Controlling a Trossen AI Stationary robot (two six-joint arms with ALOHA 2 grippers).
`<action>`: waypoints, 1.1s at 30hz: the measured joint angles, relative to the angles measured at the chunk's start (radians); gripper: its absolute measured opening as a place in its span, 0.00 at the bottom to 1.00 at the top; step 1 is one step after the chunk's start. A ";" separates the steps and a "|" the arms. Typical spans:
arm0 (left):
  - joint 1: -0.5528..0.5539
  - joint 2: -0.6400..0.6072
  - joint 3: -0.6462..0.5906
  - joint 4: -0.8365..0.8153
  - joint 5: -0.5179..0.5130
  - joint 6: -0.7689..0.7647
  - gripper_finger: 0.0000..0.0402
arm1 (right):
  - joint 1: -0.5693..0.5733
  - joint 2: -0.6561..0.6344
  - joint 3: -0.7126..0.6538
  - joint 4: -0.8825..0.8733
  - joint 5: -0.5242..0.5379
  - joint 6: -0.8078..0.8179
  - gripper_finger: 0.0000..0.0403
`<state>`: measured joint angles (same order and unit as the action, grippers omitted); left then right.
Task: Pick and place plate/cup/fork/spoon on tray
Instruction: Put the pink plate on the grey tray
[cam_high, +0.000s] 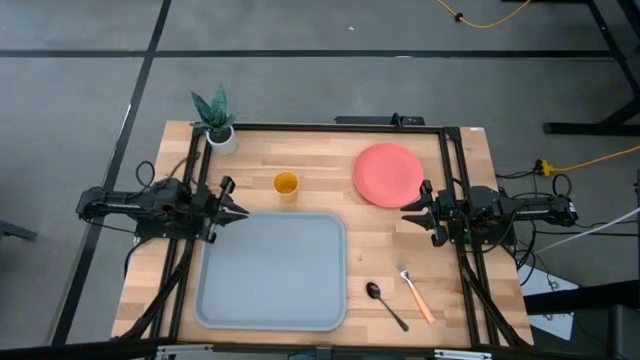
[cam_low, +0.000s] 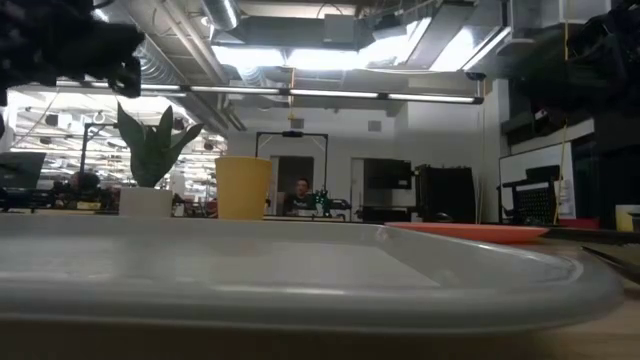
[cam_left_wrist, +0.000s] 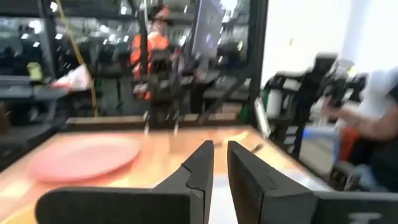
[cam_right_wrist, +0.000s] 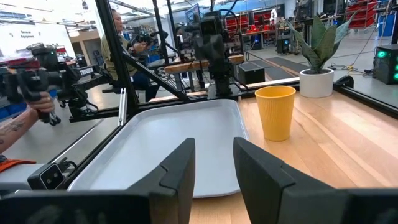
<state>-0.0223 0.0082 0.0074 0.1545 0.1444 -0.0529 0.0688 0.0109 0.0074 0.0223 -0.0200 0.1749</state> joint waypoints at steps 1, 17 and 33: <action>0.000 0.000 0.000 -0.018 -0.014 0.006 0.10 | 0.000 0.000 0.000 0.000 0.000 0.000 0.28; 0.000 0.000 0.000 -0.009 -0.053 -0.063 0.10 | 0.000 0.000 0.000 0.000 0.001 -0.076 0.28; 0.000 0.000 0.000 -0.014 -0.056 -0.051 0.10 | 0.000 0.000 0.000 0.253 0.000 0.059 0.28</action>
<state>-0.0223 0.0082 0.0074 0.1404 0.0885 -0.1035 0.0685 0.0105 0.0074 0.2748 -0.0202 0.2340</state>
